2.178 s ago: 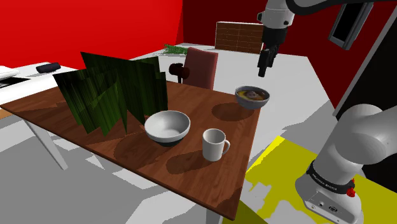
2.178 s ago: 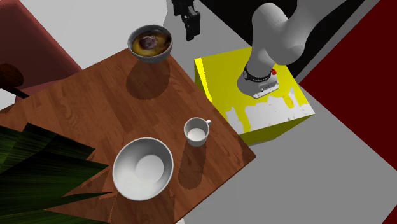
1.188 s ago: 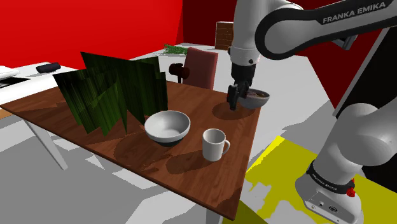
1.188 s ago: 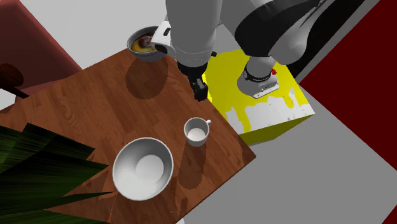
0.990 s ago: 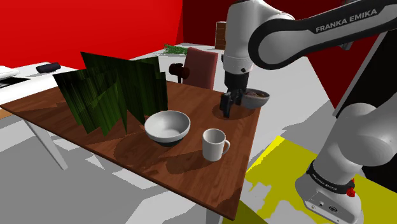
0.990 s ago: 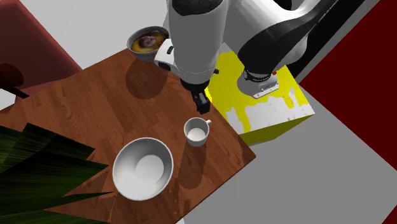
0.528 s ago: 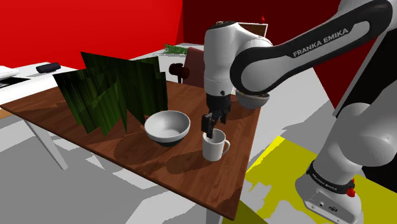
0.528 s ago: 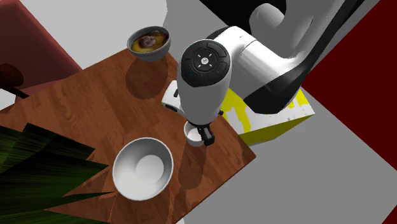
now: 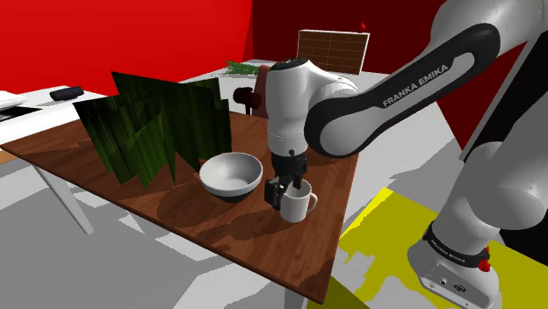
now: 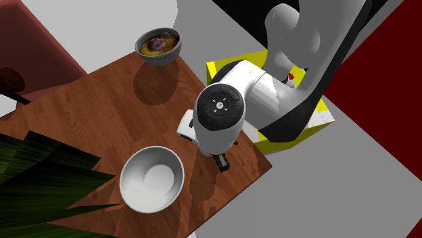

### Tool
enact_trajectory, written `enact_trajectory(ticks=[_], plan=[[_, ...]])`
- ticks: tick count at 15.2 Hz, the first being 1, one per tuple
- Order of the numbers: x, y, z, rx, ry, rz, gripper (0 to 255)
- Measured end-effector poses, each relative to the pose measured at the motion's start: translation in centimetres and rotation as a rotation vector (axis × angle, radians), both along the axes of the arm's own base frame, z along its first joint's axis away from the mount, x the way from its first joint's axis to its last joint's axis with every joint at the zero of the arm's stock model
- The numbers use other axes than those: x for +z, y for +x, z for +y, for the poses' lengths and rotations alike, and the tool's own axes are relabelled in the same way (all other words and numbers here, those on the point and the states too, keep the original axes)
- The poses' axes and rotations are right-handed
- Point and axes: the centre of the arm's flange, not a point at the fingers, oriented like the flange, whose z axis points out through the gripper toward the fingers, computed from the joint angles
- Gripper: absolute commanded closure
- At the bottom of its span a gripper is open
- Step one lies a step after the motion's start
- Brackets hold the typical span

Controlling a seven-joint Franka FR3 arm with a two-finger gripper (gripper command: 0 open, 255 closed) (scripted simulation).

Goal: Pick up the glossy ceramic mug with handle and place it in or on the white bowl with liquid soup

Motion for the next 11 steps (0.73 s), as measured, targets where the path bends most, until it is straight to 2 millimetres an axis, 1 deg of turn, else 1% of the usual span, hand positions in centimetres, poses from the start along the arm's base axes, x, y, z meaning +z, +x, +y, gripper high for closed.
enact_trajectory(ticks=[3, 9, 10, 11], plan=[[-1.5, 0.0, -0.2, 0.0, 0.0, 0.0, 0], [-1.9, 0.0, -0.1, 0.0, 0.001, 0.0, 0], [-1.9, 0.0, -0.1, 0.0, 0.001, 0.0, 255], [-1.9, 0.0, -0.1, 0.0, 0.001, 0.0, 255]])
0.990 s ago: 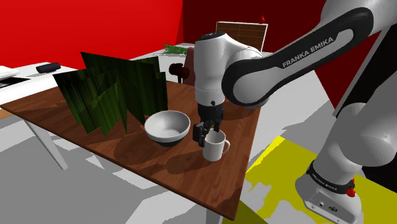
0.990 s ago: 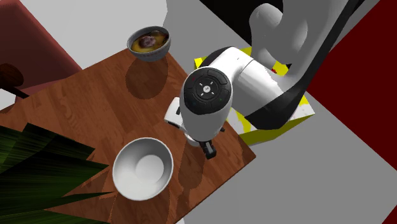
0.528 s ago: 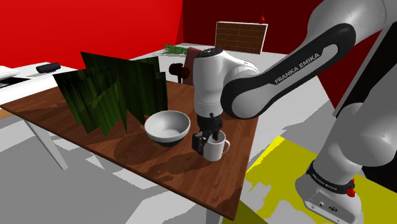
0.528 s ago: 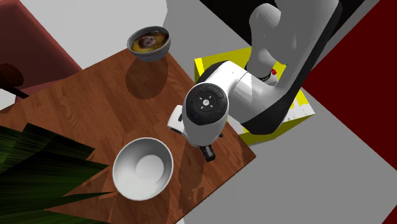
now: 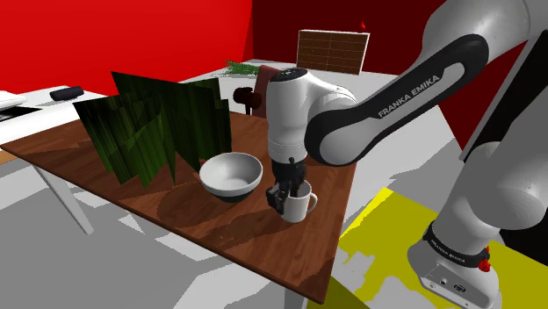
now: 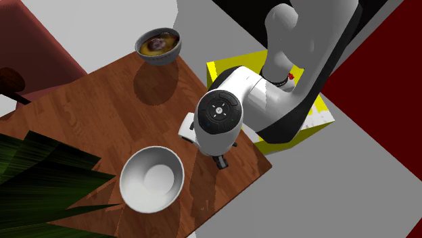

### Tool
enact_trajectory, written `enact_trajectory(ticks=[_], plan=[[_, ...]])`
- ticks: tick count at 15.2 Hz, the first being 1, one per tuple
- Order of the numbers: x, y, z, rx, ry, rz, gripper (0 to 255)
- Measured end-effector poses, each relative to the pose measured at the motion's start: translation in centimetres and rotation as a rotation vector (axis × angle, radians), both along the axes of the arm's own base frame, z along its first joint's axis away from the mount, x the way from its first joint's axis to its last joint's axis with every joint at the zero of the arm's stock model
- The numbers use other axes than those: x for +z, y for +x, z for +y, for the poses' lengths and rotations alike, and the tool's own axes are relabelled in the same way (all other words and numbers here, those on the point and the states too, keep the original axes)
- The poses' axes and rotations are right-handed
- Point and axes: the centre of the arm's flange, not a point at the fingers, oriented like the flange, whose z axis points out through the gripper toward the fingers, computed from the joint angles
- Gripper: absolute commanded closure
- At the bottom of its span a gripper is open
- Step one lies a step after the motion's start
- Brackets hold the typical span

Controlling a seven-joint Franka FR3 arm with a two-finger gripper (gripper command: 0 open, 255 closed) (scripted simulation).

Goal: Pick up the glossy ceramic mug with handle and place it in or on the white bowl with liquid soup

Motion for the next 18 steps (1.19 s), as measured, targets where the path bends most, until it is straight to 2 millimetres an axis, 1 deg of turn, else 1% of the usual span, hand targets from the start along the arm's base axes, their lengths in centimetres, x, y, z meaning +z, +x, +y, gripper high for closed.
enact_trajectory(ticks=[9, 12, 18], plan=[[0.0, 0.0, 0.0, 0.0, 0.0, 0.0, 255], [1.1, 0.0, 0.0, 0.0, 0.0, 0.0, 255], [4.1, 0.0, -0.2, 0.0, 0.0, 0.0, 255]])
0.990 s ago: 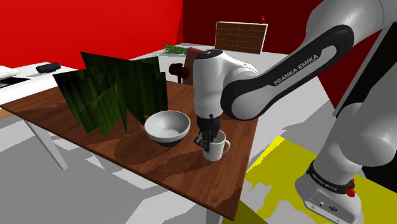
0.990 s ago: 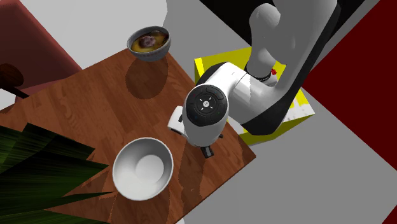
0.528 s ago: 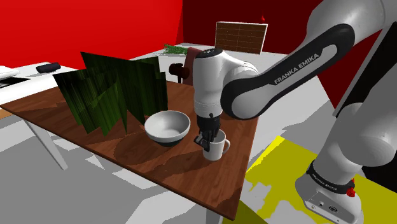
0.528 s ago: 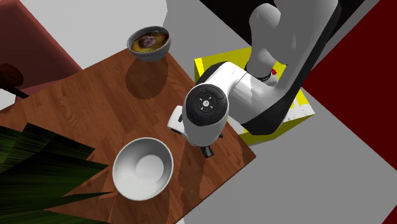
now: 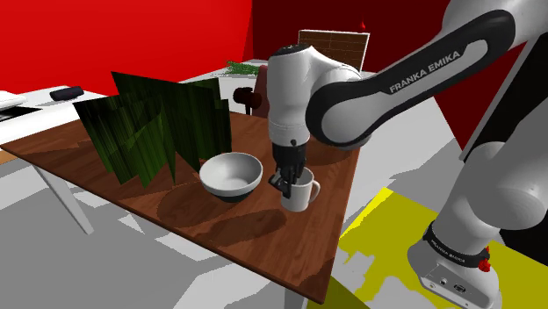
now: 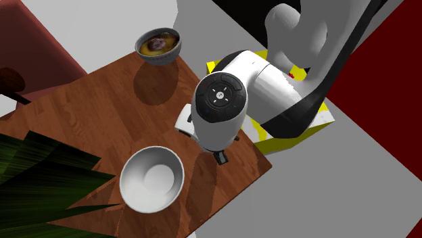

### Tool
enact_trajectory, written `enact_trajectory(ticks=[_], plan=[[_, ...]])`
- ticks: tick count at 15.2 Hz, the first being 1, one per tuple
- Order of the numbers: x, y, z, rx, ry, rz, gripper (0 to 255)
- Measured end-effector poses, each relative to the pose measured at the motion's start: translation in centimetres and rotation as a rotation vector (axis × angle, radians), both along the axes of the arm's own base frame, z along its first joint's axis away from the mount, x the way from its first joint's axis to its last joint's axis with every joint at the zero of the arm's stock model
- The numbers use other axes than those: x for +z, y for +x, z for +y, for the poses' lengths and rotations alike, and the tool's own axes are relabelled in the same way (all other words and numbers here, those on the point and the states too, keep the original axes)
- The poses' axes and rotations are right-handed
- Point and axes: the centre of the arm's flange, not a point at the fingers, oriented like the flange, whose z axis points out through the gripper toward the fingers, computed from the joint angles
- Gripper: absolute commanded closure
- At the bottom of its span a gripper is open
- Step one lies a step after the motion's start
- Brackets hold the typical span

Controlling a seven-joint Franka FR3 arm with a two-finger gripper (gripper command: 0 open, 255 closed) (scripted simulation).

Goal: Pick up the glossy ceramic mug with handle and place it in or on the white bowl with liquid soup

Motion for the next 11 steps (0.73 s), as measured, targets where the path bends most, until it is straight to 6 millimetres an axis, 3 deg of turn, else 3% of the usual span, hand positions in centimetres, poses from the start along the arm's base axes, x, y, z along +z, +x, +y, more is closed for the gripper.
enact_trajectory(ticks=[11], plan=[[5.8, 0.0, 0.3, 0.0, 0.0, 0.0, 255]])
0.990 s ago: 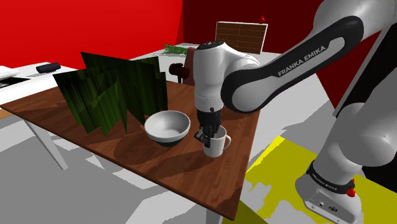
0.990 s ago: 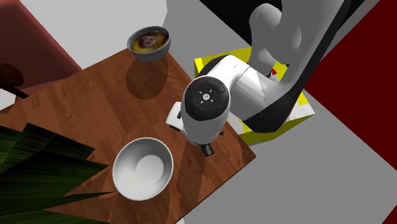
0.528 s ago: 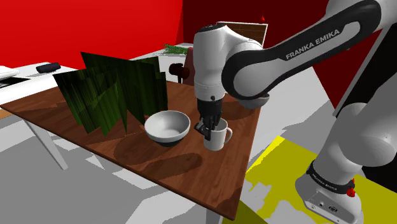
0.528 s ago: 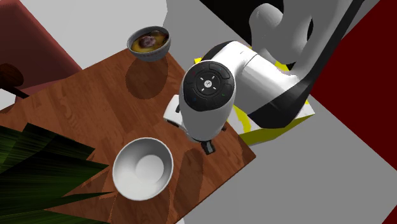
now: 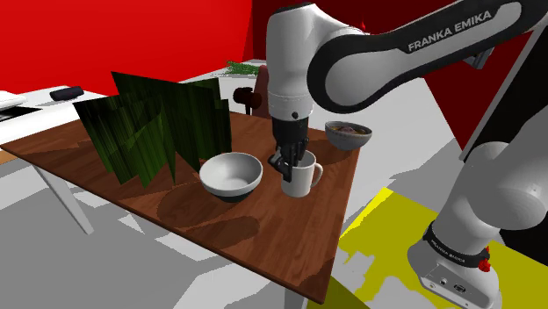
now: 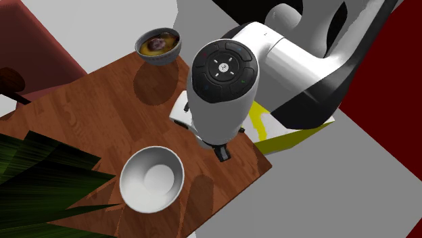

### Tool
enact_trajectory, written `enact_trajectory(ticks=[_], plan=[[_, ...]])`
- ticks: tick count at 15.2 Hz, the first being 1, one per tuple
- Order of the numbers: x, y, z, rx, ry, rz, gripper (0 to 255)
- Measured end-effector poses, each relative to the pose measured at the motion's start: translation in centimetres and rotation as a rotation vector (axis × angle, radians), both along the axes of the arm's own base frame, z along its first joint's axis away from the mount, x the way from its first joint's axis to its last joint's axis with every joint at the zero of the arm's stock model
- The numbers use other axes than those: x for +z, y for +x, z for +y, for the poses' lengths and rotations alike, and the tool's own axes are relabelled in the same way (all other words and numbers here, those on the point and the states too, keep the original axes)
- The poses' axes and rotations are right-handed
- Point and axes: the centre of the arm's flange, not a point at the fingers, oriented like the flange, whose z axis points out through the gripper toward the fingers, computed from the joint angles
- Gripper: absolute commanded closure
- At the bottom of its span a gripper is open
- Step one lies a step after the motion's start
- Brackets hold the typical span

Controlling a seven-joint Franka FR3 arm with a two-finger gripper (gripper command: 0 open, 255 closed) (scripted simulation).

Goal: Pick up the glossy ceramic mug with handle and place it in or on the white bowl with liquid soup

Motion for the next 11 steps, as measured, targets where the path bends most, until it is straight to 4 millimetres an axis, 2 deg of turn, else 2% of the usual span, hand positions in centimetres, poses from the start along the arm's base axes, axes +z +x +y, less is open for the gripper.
enact_trajectory(ticks=[11], plan=[[5.8, 0.0, 0.0, 0.0, 0.0, 0.0, 255]])
